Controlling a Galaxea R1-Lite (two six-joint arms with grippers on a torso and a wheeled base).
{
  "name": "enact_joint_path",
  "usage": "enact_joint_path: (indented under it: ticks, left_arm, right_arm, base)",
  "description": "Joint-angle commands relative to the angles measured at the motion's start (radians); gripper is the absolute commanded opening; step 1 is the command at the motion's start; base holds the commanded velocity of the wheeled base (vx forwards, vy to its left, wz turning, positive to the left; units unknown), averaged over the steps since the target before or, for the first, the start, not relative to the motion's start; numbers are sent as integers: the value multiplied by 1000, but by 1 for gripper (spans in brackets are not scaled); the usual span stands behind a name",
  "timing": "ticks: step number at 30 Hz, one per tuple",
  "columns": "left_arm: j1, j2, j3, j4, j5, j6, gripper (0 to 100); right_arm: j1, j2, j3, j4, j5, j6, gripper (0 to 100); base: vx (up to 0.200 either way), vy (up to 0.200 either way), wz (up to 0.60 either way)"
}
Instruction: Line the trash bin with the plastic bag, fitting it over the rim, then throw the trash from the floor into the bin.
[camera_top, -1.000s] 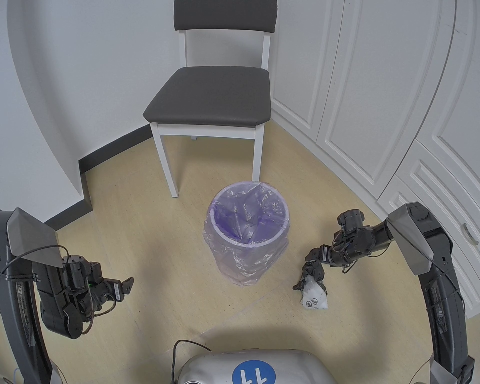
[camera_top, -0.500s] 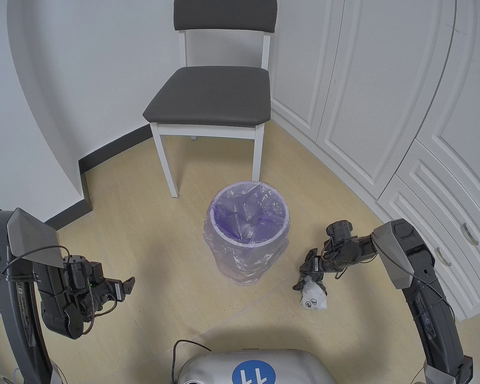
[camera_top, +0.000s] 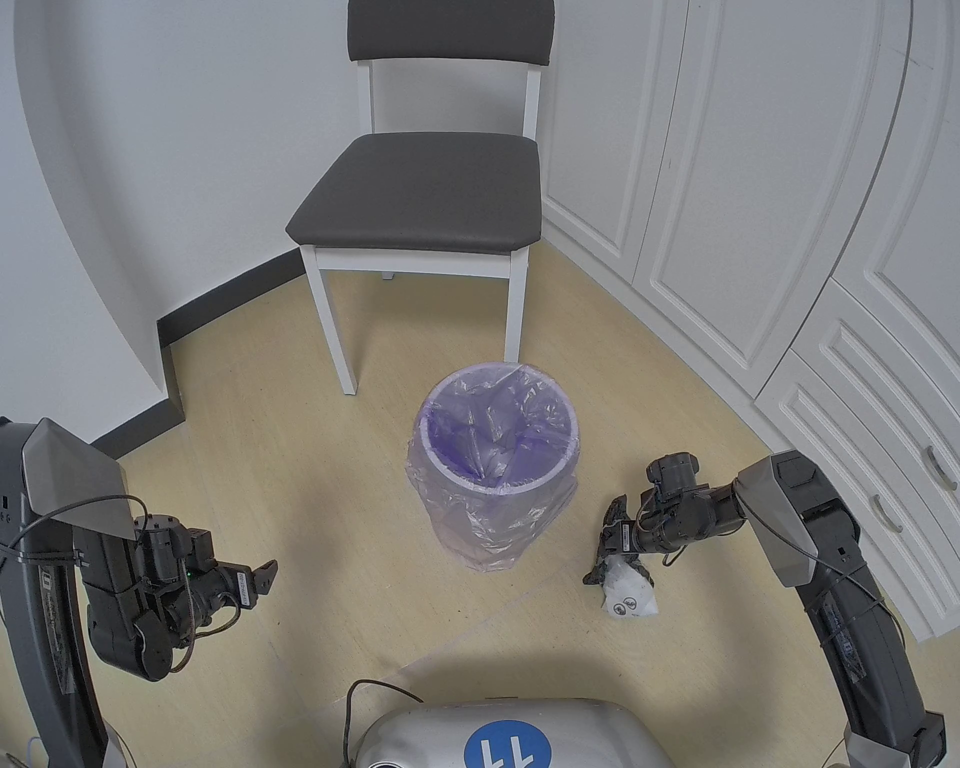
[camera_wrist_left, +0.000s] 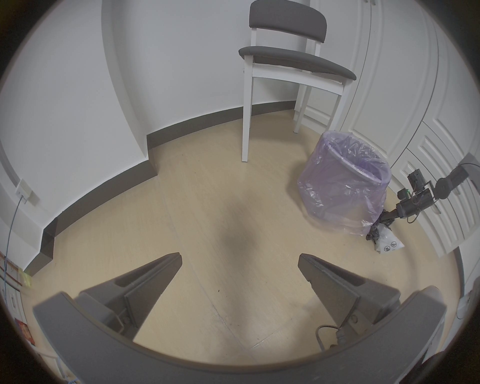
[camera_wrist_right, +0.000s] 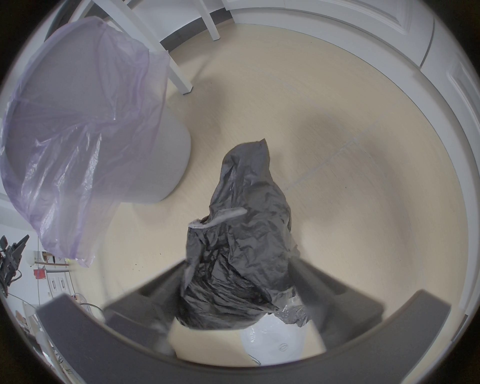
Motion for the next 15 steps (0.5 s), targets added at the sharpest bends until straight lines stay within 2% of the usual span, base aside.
enact_joint_path:
  ticks: [1, 5, 9, 12, 15]
  left_arm:
    - [8, 13, -4, 0, 0, 0, 100]
    - [6, 13, -3, 0, 0, 0, 100]
    - [5, 13, -1, -1, 0, 0, 100]
    - [9, 16, 2, 0, 0, 0, 100]
    - [11, 13, 2, 0, 0, 0, 100]
  right_arm:
    - [0, 6, 0, -2, -11, 3, 0]
    - [-3, 2, 0, -10, -60, 5, 0]
    - [-9, -19, 1, -76, -99, 6, 0]
    - [-12, -108, 193, -280, -109, 36, 0]
    - [-12, -211, 334, -404, -120, 40, 0]
  base:
    - [0, 0, 0]
    - [0, 0, 0]
    - [0, 0, 0]
    - [0, 0, 0]
    - [0, 0, 0]
